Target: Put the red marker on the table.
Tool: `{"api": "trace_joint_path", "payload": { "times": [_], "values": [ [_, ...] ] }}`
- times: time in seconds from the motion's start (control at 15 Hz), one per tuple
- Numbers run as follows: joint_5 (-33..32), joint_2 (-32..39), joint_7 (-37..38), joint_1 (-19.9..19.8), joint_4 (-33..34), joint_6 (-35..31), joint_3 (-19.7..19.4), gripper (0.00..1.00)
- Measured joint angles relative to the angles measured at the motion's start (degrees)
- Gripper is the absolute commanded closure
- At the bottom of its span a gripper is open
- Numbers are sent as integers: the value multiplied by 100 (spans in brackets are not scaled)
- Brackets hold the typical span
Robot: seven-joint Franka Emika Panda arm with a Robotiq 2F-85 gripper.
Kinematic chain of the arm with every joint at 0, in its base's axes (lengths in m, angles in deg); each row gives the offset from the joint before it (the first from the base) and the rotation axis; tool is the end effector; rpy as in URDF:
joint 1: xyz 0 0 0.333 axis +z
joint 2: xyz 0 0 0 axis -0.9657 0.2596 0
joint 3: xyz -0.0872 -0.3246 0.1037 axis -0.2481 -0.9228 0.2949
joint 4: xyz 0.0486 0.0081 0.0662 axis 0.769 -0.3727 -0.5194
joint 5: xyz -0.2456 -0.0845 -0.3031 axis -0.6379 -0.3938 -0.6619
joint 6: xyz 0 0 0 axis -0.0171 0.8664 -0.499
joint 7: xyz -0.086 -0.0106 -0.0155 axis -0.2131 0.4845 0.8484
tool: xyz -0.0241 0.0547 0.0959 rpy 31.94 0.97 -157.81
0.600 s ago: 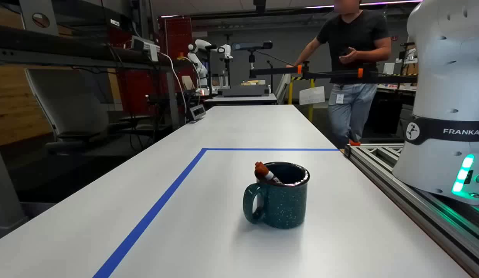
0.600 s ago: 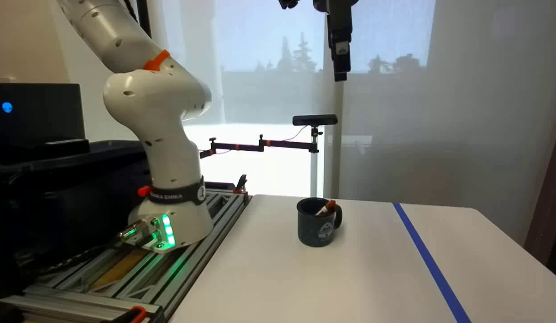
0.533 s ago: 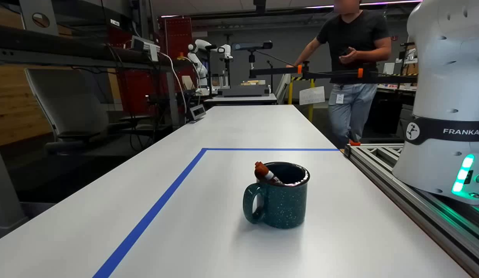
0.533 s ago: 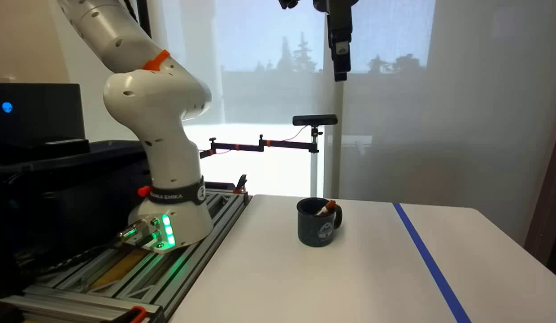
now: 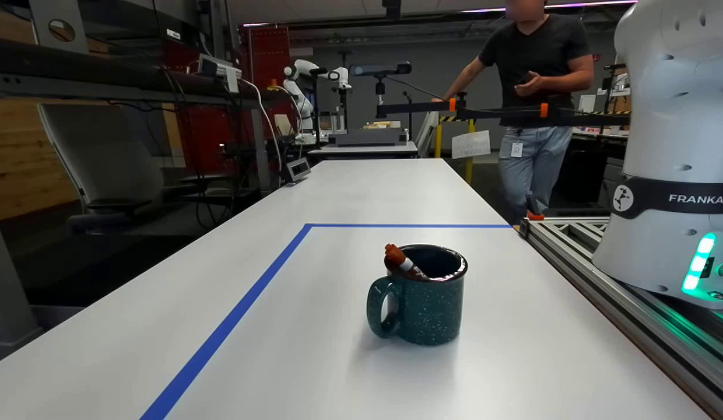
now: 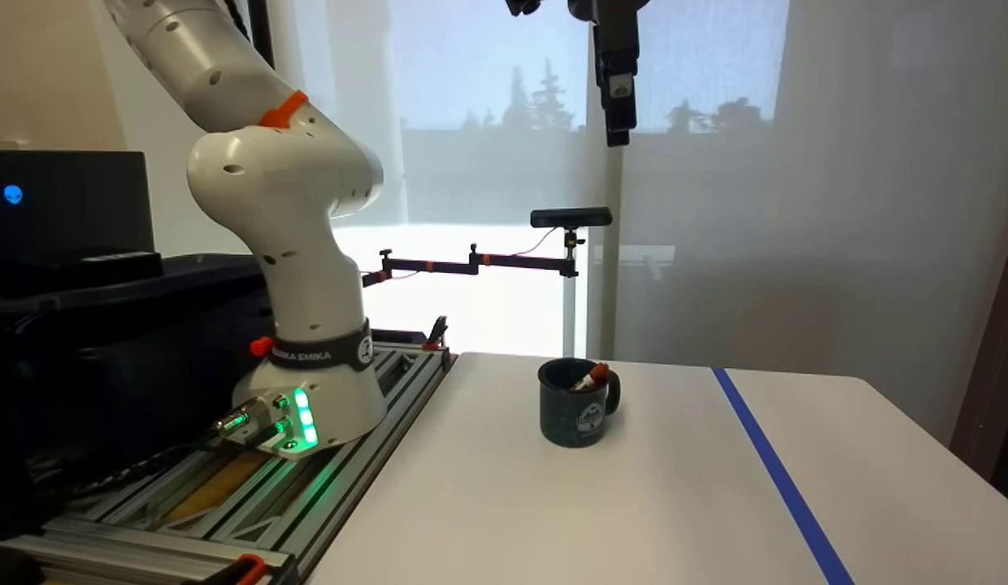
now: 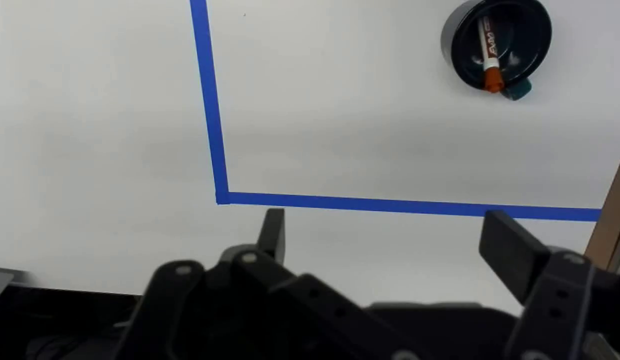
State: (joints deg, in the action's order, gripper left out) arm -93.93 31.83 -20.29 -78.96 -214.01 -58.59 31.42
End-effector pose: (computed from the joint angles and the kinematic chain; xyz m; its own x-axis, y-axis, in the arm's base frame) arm 0.3319 -0.0447 0.5534 0.9903 0.0056 0.1388 -0.0129 -0.9913 0.1314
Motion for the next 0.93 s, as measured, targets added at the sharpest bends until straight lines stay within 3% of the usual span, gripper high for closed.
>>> {"api": "trace_joint_path", "payload": {
  "times": [0.93],
  "values": [
    [80,232,3,50,-76,-71,-32,0]
  ]
}}
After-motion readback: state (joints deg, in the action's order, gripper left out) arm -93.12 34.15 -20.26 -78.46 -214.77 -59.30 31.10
